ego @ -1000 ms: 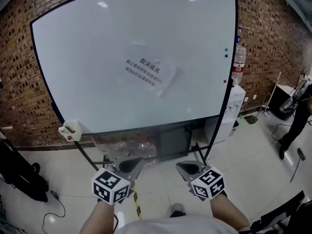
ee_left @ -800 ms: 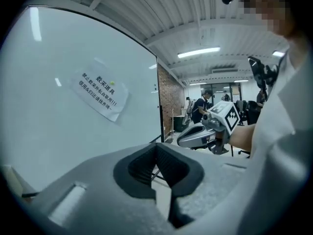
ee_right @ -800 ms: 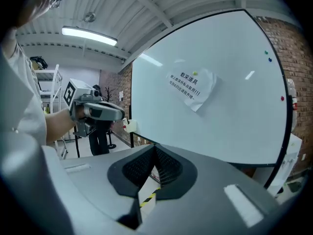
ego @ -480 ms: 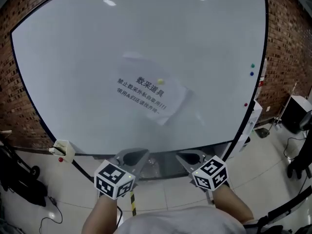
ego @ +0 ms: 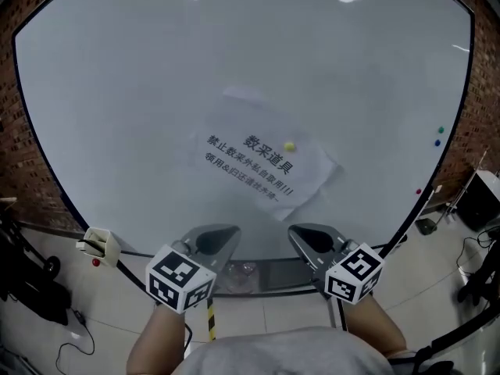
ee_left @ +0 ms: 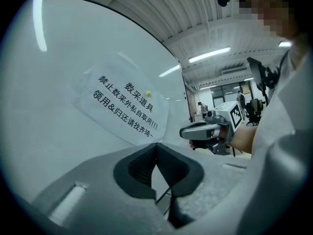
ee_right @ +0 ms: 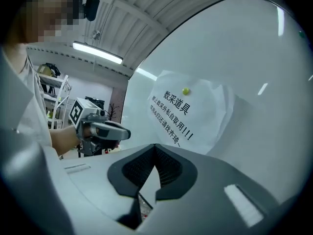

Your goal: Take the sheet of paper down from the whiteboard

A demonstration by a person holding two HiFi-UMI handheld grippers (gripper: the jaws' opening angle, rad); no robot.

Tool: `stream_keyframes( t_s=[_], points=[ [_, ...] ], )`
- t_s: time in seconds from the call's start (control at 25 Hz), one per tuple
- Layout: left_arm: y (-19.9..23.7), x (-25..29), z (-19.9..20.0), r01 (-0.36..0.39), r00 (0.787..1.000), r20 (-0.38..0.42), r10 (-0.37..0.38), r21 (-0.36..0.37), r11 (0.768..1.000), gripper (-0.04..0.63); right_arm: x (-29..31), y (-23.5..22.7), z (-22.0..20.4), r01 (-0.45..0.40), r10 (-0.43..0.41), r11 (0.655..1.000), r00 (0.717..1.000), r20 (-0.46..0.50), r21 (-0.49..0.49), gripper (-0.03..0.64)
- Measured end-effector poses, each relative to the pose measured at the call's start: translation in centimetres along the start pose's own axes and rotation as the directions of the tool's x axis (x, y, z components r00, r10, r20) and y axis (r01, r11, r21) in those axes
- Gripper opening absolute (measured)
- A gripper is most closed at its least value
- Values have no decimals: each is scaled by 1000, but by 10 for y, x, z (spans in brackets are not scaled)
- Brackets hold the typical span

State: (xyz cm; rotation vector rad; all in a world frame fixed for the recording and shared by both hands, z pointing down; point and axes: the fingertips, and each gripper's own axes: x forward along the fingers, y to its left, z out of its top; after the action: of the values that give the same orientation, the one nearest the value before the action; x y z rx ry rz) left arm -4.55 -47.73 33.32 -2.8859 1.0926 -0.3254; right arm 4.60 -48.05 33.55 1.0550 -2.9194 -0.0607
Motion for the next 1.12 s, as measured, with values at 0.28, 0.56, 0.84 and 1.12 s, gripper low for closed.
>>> stream_keyframes(
  t_s=[0.28, 0.56, 0.84, 1.12],
  points=[
    [56, -26, 32, -44, 997, 61, 39, 74, 996, 47, 24, 2, 31, 47, -46, 997, 999, 18, -67, -2],
    [117, -55, 73, -169, 970, 184, 159, 36, 985, 187, 34, 10, 34, 81, -79, 991, 997, 22, -107, -2],
    [144, -48, 79, -179, 962, 203, 182, -34, 983, 186, 30, 10, 38, 99, -95, 988, 995, 41, -117, -2],
    [144, -38, 83, -146, 965, 216, 148, -25, 989, 179, 33, 7, 37, 112, -107, 985, 993, 44, -130, -2]
  ],
)
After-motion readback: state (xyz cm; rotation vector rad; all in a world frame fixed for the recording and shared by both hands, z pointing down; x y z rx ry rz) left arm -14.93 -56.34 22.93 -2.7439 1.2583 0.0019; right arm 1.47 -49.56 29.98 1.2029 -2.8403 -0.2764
